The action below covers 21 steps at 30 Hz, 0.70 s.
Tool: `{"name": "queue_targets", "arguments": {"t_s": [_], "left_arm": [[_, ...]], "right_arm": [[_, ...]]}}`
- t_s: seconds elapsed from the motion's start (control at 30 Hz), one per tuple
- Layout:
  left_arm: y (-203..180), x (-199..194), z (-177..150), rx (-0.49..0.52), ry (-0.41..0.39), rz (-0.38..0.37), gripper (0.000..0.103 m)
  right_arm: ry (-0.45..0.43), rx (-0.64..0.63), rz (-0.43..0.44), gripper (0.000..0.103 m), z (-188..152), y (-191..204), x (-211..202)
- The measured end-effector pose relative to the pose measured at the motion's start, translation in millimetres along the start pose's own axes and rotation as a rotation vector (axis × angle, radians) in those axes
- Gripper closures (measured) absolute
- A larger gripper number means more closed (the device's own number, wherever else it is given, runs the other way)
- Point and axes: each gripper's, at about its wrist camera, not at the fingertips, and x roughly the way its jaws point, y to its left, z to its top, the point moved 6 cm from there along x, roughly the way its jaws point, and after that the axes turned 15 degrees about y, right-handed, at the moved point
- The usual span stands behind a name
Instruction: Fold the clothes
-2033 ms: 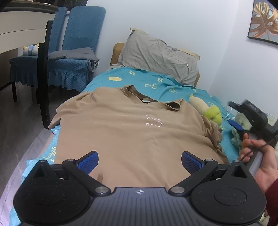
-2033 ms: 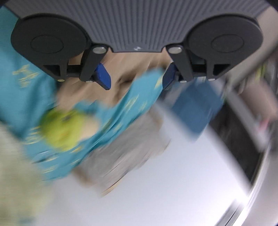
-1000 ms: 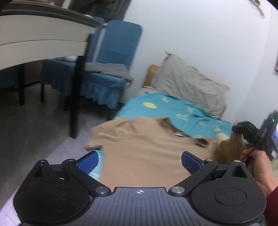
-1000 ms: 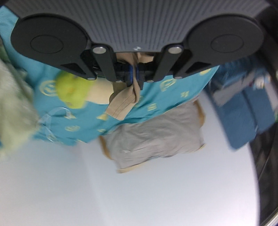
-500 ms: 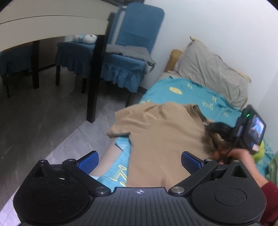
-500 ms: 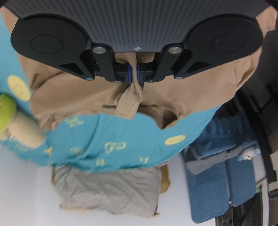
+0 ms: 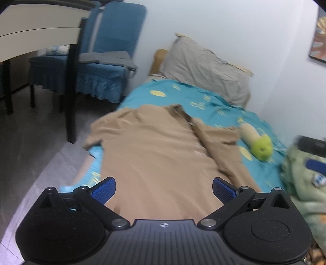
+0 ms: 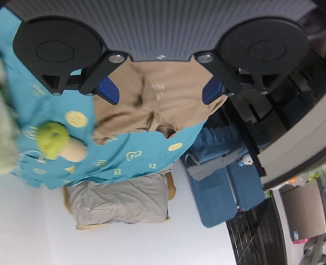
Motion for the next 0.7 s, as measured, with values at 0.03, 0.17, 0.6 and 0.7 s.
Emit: {"name": "queue_targets", "arguments": {"t_s": [0.03,0.17,0.6,0.7], "left_arm": [[-6,-2,-4,0.012,0.006,-0.012,0.001],[-32,-5,-26,0.068,0.057,-0.086,0.003],[-141,38,-121,0.038,0.406,-0.474,0.030],[-164,56,-136,0.031,0.473,-0.510,0.032]], "right_arm": [[0.001,0.037,-0.002,0.013,-9,-6,-20],[-0.034,0.182,0.027,0.013,-44,-38,-84],[-0.126,0.493,-0.019,0.013,-66,-157,-109],[-0.119,0.558,0.004,0.013,-71,-173,-104]]}}
